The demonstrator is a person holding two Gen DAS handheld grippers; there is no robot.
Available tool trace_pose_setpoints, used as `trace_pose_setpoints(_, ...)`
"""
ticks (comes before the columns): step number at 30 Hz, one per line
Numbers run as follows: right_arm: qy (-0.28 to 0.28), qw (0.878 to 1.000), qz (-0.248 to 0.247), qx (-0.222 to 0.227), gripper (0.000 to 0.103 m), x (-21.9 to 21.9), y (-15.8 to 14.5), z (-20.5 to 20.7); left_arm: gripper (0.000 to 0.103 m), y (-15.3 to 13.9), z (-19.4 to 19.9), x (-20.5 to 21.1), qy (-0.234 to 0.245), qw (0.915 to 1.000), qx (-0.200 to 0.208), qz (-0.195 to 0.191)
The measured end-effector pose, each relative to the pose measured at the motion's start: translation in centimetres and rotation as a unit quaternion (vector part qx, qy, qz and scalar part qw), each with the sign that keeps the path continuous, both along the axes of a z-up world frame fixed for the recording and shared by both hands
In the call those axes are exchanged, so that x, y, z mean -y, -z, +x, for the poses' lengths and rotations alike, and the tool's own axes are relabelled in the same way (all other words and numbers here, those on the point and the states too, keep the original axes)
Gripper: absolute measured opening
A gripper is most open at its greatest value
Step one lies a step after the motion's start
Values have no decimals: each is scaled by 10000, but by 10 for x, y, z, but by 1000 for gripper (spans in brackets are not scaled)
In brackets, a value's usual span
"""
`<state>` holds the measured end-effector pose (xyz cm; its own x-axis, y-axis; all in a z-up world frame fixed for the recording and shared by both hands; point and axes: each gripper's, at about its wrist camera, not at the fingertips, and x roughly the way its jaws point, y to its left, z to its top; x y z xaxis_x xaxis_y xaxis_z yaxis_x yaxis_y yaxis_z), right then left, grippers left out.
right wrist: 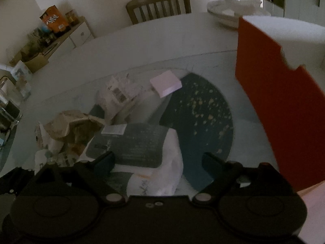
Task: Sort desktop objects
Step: 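Grasp the white-green snack bag with the right gripper while the left grasps the blue-labelled bottle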
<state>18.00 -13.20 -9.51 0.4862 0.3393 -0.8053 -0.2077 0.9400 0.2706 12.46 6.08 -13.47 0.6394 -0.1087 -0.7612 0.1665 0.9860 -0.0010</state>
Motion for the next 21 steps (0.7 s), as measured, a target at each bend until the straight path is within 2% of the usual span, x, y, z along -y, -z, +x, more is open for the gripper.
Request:
trace_pose_setpoints(3, -92, 9999, 23, -126, 85, -2, 5, 0, 80, -1, 0, 0, 5, 10000, 30, 39)
trace_pose_setpoints(5, -136, 9998, 50, -115, 85, -4, 7, -2, 74, -1, -1, 0, -6, 10000, 45, 43)
trace_pose_setpoints(8, -244, 9997, 64, -61, 75, -7, 6, -4, 66, -2, -2, 0, -30, 10000, 60, 50)
trace_pose_setpoints(12, -346, 9993, 122, -67, 61, -10, 4, -5, 62, -3, -2, 0, -45, 10000, 59, 64)
trace_pose_setpoints(18, -351, 9994, 56, 6, 41, -6, 1, -9, 62, -3, -3, 3, -37, 9999, 50, 99)
trace_pose_setpoints(21, -425, 9991, 55, 39, 36, -3, -1, -12, 62, -3, -4, 6, -1, 9999, 58, 146)
